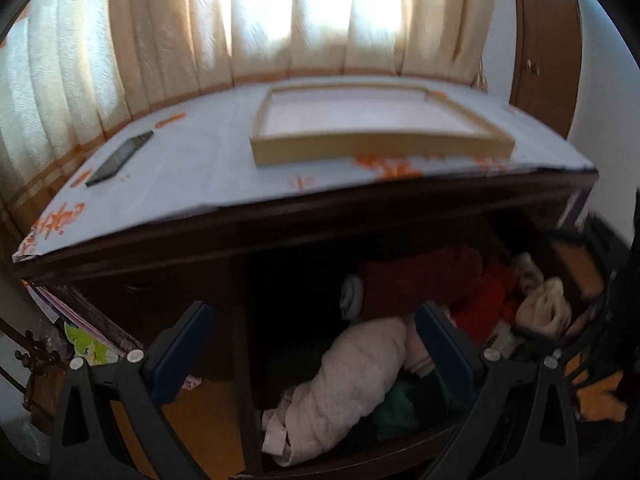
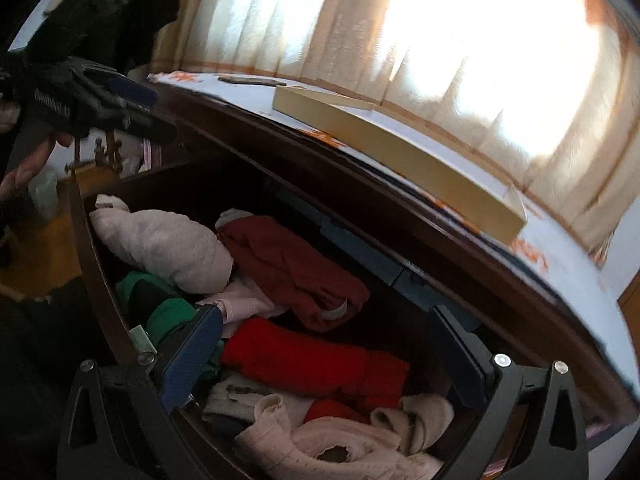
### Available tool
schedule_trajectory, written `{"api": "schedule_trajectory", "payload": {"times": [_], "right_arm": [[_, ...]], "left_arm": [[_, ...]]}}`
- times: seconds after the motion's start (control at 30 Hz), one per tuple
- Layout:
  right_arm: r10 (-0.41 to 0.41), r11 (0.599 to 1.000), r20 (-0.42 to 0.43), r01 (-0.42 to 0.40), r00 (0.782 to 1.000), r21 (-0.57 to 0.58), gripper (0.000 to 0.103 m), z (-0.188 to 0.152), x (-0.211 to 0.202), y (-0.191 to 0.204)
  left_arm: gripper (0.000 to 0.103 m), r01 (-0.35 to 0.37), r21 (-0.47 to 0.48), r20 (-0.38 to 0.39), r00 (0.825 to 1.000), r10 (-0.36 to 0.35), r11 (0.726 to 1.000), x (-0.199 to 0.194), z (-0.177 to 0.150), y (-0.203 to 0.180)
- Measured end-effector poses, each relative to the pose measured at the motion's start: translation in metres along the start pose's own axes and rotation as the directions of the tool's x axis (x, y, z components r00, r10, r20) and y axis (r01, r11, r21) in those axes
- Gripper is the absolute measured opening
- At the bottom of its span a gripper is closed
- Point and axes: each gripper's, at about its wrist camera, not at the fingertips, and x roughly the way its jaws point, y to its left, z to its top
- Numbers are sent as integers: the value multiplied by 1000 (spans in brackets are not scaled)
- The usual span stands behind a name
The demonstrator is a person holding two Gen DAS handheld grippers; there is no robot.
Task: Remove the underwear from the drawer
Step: 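Reach the left tool to the pink dotted garment while the right tool reaches the red garment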
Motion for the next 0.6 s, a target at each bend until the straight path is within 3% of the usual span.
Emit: {"api": "schedule_trajectory", "payload": {"times": [0.3,0.6], "right_arm": [[90,996,-45,-89,995,29,102,23,20,-11],[139,989,-119,-143,983,-22,102,38,48,4]], "left_arm": [[103,48,63,-97,994,-42,997,25,-15,-10],[103,96,96,-156,984,-80,991,42,-27,-15]]}}
